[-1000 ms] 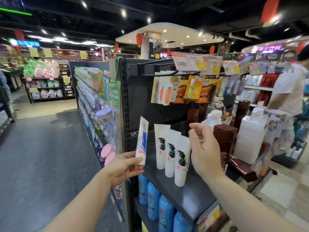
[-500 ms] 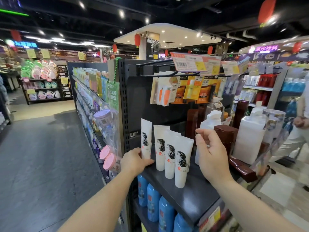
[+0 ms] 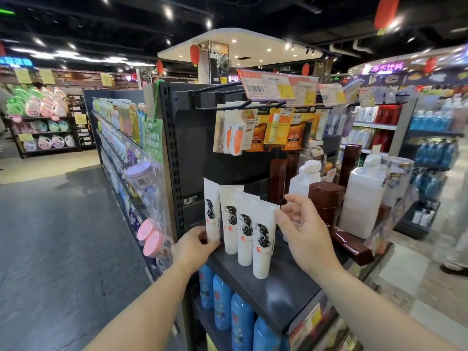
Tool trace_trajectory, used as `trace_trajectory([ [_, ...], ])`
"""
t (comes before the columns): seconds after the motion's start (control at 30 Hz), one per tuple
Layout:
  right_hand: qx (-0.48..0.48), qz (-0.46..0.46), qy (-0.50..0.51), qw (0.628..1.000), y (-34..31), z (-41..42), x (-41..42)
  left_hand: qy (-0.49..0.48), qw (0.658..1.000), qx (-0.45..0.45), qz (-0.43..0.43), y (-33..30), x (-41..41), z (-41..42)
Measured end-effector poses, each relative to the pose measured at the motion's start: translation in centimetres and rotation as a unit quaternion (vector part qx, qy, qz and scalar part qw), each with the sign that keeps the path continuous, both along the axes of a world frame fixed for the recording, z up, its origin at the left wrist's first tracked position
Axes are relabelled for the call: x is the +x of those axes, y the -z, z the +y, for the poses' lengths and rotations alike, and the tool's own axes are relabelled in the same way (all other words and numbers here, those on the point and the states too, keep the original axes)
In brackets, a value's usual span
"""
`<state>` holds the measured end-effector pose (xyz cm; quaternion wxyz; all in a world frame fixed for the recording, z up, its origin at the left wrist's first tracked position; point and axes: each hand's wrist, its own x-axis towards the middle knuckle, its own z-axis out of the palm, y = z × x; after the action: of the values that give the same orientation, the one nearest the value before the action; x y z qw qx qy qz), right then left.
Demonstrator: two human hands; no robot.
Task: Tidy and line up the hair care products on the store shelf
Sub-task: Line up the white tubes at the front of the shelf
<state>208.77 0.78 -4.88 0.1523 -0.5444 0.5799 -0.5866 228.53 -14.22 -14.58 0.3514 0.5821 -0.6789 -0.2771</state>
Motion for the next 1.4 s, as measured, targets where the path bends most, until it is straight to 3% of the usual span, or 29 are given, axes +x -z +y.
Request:
trace_trajectory([
  [0.23, 0.085, 0.038, 0.000, 0.996, 2.0, -0.2, -0.2, -0.016, 1.000, -0.008, -0.022, -0.3, -0.2, 0.0],
  [0.53, 0.135, 0.027, -0.013, 0.990, 3.7, -0.2, -0.5, -0.016, 1.000, 0.009, 0.019, -0.3, -0.2, 0.0],
  [0.7, 0.160, 0.010, -0.042, 0.986, 5.2, -0.5, -0.5, -0.102, 0.985, -0.104, 0.092, 0.1, -0.9, 3.3],
  [0.87, 0.190, 0.035, -0.050, 0.980, 6.2, -0.9, -0.5, -0.057, 0.991, -0.118, 0.000, 0.5, -3.0, 5.5],
  [1.03, 0.206, 0.061, -0.042, 0.976, 6.5, -1.3, -0.9, -0.065, 0.992, -0.065, -0.082, 0.6, -3.2, 5.1],
  [1.4, 0.224, 0.083, -0.055, 0.969, 6.9, -1.6, -0.6, -0.073, 0.996, -0.027, -0.044, 0.9, -3.8, 4.3],
])
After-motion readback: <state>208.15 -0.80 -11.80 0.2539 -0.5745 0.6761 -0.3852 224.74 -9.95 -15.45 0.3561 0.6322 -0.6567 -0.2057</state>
